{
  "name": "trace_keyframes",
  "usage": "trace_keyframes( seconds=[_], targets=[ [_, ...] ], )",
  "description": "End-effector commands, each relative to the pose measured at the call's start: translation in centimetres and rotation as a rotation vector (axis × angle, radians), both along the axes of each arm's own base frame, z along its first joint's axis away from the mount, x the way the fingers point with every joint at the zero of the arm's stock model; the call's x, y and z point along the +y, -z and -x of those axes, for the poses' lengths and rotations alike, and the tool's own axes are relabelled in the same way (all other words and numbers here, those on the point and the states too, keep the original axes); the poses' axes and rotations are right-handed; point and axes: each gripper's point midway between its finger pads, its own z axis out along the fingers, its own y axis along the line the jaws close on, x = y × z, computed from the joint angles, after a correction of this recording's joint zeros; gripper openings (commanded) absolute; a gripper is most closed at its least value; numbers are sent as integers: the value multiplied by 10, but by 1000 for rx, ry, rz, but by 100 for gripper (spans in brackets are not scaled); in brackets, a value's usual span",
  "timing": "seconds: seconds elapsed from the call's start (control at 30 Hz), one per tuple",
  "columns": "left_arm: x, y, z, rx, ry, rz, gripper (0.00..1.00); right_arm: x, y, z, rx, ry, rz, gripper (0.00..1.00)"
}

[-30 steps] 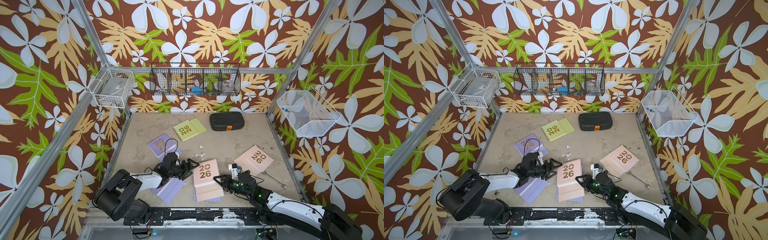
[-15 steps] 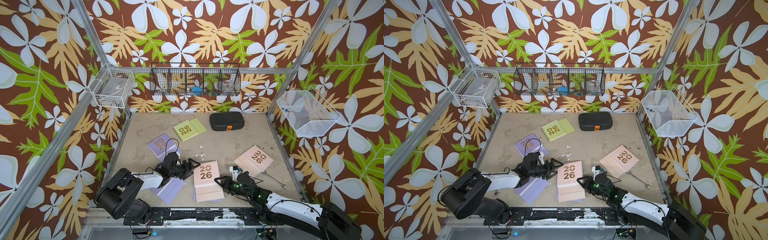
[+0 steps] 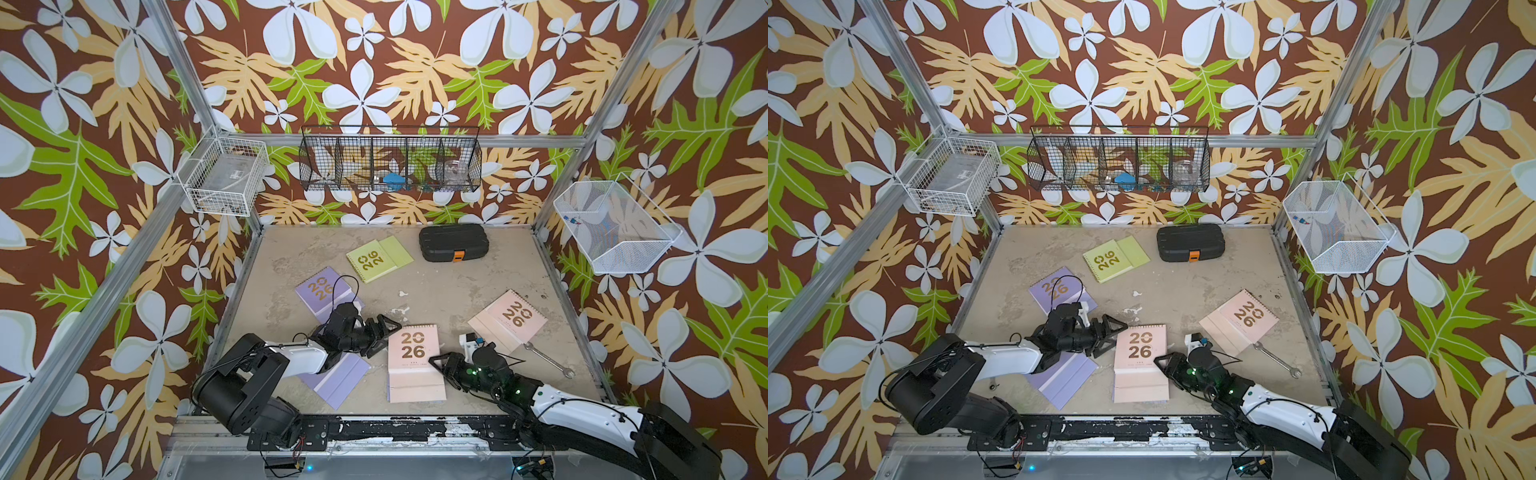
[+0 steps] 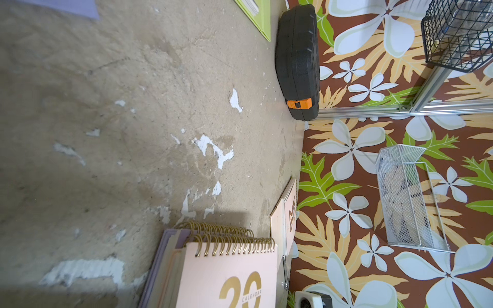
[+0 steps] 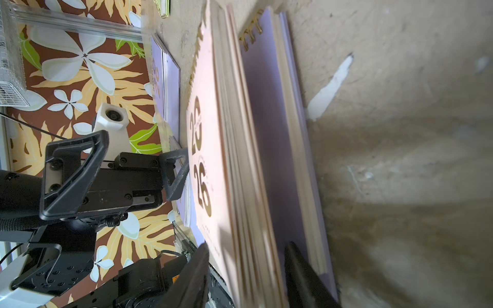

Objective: Stack the calendars
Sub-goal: Place the calendar at the calendar.

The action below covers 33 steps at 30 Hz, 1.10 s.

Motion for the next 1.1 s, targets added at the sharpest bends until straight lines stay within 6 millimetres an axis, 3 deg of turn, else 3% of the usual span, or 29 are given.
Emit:
trace_keyframes(
  seconds=[0.0, 0.23, 0.73, 0.9, 1.07],
  targets=[
    [-2, -4, -4, -16, -8, 10, 90, 3, -5, -2, -23, -12, -6, 49],
    [-3, -6, -7, -21, -10, 9, 90, 0, -6, -4, -31, 0, 19, 60],
    [0, -7, -12, -29, -27, -28, 90, -13, -7, -10, -44, 29, 85, 75],
    [4, -12, -18, -57, -47, -73, 91, -28, -12, -20, -54, 40, 161, 77],
    [9, -25, -26, -101, -71, -117, 91, -54, -19, -35, -59, 72, 254, 79]
  ],
)
